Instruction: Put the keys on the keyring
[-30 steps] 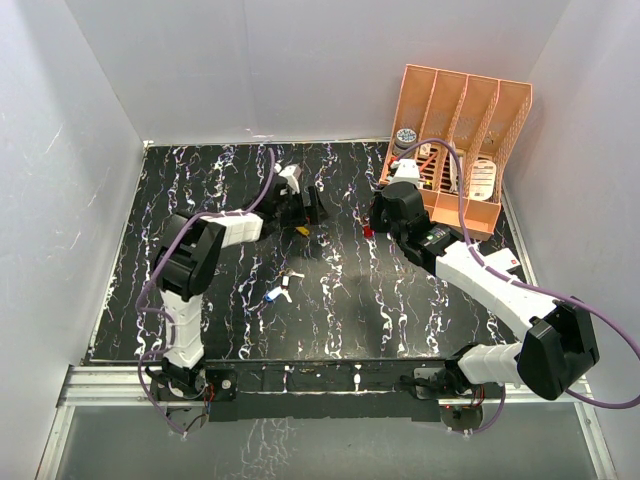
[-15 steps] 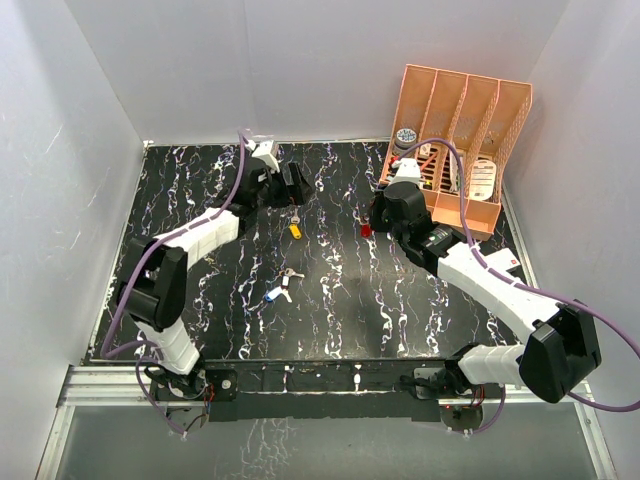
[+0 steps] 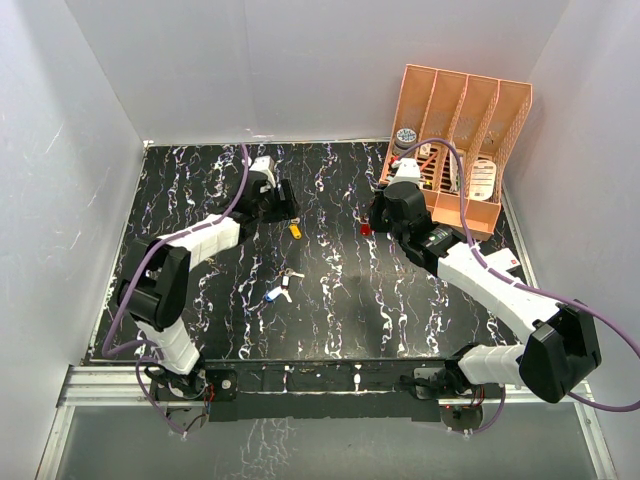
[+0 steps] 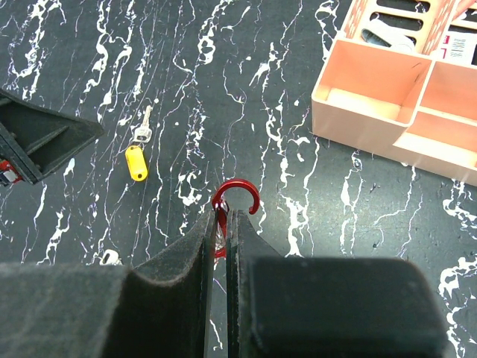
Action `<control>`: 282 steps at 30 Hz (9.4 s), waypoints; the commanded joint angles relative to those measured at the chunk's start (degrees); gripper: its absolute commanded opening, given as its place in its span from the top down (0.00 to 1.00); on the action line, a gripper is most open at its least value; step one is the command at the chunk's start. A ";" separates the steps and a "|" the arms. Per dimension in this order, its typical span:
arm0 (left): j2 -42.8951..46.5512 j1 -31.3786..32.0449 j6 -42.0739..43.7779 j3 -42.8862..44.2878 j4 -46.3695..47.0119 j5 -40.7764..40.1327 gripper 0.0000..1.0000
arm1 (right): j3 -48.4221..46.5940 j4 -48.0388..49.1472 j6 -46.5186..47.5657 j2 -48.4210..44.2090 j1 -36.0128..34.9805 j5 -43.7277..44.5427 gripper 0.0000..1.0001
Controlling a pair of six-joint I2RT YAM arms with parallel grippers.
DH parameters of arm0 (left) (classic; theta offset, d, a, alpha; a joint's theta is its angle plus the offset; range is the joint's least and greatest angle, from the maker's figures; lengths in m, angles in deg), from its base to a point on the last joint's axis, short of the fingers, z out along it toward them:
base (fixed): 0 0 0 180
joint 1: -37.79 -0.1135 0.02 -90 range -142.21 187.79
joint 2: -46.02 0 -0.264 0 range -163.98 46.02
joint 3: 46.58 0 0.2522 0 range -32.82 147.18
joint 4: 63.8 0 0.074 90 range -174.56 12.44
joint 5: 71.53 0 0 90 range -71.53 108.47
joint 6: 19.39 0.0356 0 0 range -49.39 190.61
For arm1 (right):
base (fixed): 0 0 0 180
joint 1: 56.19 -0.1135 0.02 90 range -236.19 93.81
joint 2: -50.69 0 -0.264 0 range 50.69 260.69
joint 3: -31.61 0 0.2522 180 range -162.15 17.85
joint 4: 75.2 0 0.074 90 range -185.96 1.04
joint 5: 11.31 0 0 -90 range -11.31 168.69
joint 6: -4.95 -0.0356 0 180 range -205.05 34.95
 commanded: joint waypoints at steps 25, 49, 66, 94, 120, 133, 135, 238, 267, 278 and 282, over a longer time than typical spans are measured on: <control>-8.53 3.64 3.08 0.68 -0.47 -7.41 0.41 | 0.17 3.17 0.46 -0.69 0.23 0.51 1.00; -10.67 8.67 1.48 1.86 -2.83 -11.81 0.49 | 0.21 2.82 0.54 -1.28 0.24 0.91 1.00; -12.25 11.96 -0.26 2.20 -7.01 -17.26 0.66 | 0.49 2.97 0.54 -1.38 0.26 0.76 1.00; -7.29 12.12 2.05 -0.43 -9.92 -27.30 0.83 | 0.17 3.17 0.37 -0.68 0.26 0.30 1.00; 0.36 8.39 -0.16 -4.23 -5.67 -17.38 0.45 | 0.12 3.08 0.34 -0.85 0.23 0.32 1.00; -4.14 8.39 11.56 -3.43 3.27 -18.57 0.49 | 0.33 3.41 0.53 -0.58 0.23 0.30 1.00; -5.20 8.35 12.74 -2.80 3.78 -18.16 0.51 | 0.35 3.43 0.54 -0.46 0.28 0.36 1.00; -1.86 8.41 20.71 -1.61 6.49 -16.87 1.00 | 0.03 3.43 0.89 0.13 0.23 0.82 1.00; 14.33 9.41 23.20 -5.86 18.08 21.68 1.00 | -2.00 4.88 -0.31 0.82 0.13 -6.88 1.00; 11.81 12.23 25.31 -4.73 20.51 27.38 1.00 | -2.73 5.48 -0.31 0.41 -0.59 -9.25 1.00; 10.91 12.83 25.94 -4.05 20.16 28.06 1.00 | -2.79 5.46 -0.31 0.14 -0.68 -9.05 1.00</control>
